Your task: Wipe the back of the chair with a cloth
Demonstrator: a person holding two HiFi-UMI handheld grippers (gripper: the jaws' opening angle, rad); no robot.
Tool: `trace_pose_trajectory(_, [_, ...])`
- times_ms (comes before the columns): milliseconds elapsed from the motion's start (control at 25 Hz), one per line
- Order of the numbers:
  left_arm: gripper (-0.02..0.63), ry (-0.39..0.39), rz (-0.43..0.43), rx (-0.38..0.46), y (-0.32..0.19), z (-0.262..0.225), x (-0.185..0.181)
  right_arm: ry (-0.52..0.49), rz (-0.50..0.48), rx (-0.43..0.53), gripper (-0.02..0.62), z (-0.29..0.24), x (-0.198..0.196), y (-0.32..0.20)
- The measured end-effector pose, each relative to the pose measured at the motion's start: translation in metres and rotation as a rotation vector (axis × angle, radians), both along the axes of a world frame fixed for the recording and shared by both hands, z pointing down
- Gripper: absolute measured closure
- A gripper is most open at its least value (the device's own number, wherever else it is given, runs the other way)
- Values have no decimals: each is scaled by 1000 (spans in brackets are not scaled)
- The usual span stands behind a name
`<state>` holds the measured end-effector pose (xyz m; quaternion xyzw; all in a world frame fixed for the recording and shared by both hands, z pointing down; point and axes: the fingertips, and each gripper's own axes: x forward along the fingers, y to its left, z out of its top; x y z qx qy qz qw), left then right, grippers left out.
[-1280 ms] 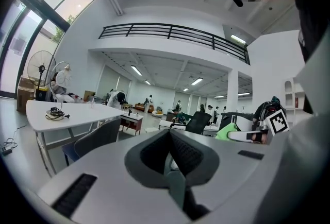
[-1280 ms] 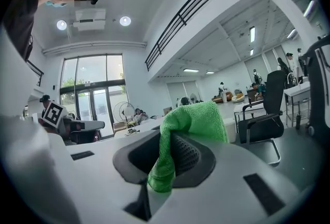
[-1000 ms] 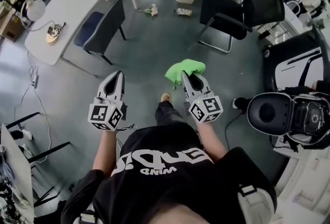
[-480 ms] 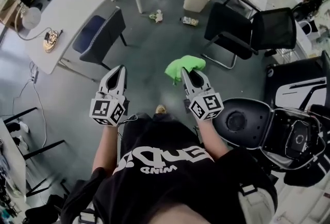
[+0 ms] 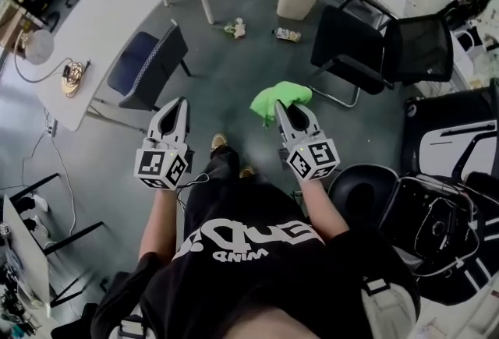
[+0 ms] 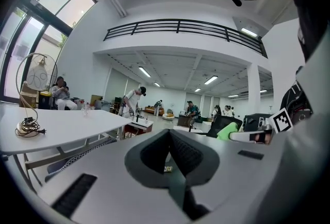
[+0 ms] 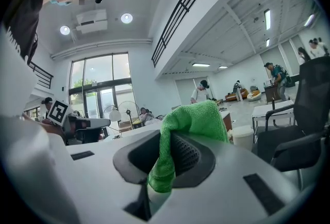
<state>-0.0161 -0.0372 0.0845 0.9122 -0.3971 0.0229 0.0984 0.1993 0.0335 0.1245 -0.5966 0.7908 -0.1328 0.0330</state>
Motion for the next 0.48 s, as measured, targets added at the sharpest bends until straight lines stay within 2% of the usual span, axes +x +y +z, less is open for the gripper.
trace_pose_trajectory(240, [606,-8,27,5,-45,19,11,7,6,6,548,15,4,-41])
trace_pose_trajectory(480, [607,-11,36,14,-82,71,15,12,-36,33,548,61,-7,-84])
